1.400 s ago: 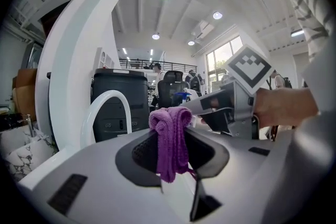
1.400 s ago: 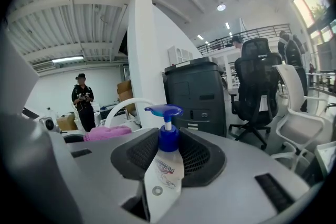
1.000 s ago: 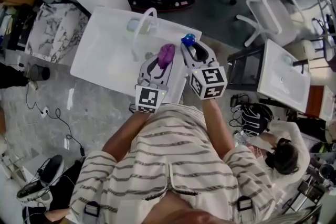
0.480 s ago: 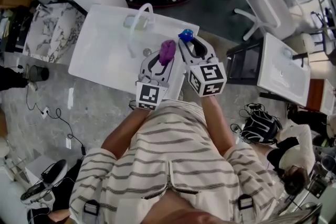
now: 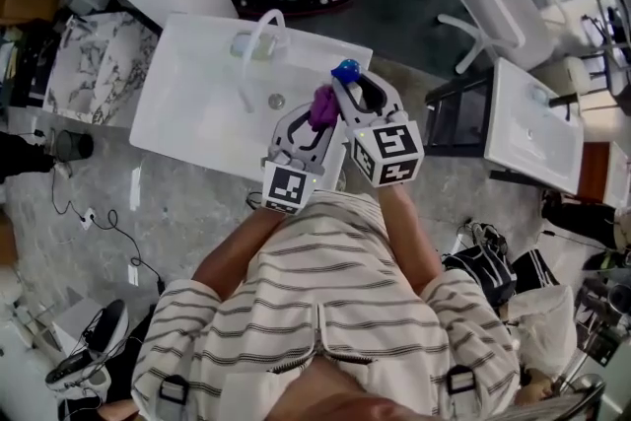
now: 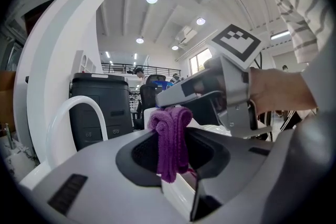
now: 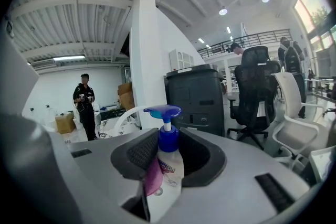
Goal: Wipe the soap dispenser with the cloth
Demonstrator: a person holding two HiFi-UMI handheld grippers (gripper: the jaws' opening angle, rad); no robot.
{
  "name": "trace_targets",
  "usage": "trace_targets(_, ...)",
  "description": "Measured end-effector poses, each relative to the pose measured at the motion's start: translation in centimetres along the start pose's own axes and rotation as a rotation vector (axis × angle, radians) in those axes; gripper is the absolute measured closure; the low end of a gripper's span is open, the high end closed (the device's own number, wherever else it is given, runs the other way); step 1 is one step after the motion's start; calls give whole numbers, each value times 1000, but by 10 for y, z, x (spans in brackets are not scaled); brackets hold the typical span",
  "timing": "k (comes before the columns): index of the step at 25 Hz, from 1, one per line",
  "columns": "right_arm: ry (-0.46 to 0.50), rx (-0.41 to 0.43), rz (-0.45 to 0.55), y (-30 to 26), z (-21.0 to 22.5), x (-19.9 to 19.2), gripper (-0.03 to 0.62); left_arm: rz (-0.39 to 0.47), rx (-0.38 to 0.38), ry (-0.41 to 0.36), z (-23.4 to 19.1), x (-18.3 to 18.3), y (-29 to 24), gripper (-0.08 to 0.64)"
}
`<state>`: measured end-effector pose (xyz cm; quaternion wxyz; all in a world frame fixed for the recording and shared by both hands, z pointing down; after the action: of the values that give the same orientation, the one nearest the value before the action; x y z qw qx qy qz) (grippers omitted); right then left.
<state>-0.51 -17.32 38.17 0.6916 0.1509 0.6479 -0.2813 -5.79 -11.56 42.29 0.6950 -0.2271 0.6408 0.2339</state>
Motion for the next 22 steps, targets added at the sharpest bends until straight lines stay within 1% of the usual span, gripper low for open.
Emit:
trace_targets(4, 14, -6, 1, 4, -1, 2, 459, 11, -25, -19, 6, 1, -2, 448)
trace_targets(9, 16, -25, -2, 10, 3, 1, 459, 14, -68, -21, 15, -1, -6, 446)
trace_targets(14, 36, -18, 4, 13, 1, 5, 459, 23, -107, -67, 24, -3, -12, 446)
trace_targets(17, 41, -19, 7, 16, 1, 6, 459, 23, -124, -75, 28, -4, -16, 446)
trace_targets(22, 34, -2, 10, 20, 1, 6, 459, 18, -175, -93, 39, -5, -22, 446)
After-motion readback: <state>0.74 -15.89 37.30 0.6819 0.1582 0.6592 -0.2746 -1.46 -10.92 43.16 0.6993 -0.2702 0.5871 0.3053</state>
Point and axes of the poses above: the fingertips, and each gripper's own axes: y backward along the fingers, z to its right, x out of its top, the point moved 3 cm from there along y, backward along the fingers, and after that the axes turned 7 degrees about z, right-handed, at the moved point
